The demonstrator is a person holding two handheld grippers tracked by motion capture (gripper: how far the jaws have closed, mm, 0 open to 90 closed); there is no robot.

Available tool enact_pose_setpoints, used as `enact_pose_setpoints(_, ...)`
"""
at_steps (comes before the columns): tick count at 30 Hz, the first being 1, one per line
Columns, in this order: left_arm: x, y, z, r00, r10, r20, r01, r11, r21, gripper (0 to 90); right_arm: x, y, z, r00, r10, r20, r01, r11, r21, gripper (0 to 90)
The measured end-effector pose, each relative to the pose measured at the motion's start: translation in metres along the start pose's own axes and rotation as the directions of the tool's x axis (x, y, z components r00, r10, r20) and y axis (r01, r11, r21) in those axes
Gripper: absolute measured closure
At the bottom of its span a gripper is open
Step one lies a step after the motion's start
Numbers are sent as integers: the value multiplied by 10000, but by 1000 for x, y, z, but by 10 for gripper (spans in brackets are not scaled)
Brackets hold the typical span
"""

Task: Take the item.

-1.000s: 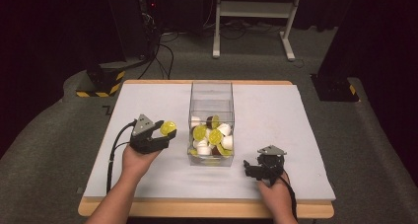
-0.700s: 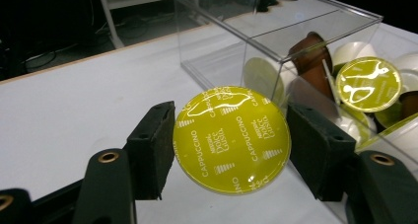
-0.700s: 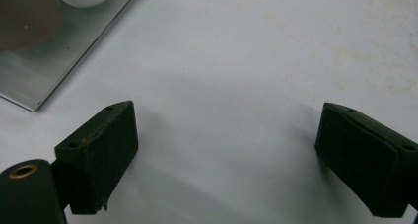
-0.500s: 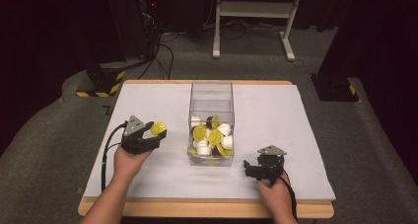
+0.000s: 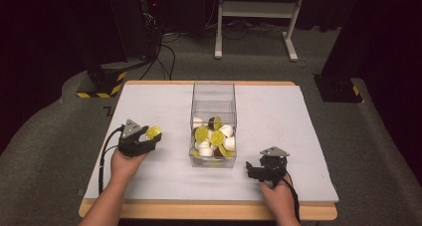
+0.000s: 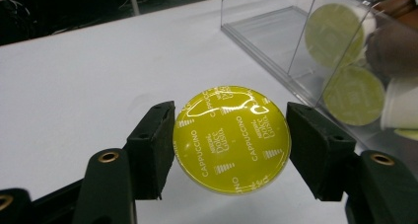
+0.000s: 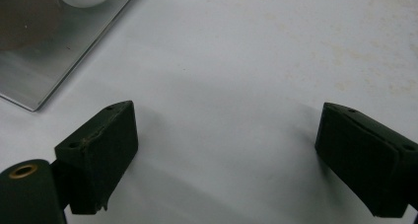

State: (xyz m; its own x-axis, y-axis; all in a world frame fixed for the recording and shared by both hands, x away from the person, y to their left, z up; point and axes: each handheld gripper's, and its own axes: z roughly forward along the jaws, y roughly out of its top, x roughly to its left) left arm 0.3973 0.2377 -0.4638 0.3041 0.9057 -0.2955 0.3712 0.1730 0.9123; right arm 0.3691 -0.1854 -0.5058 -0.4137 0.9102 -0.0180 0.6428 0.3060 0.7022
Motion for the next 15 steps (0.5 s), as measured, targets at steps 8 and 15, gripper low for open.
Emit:
enact_pose_setpoints(8,10,-11,7,9992,-46,-385,55,9998,215,379,0,0,0,10000,0,0,0,10000,-2,90)
enact_pose_setpoints(15,16,-20,11,9980,93,-632,-58,9984,558,379,0,0,0,10000,1,0,-1,10000,-1,90)
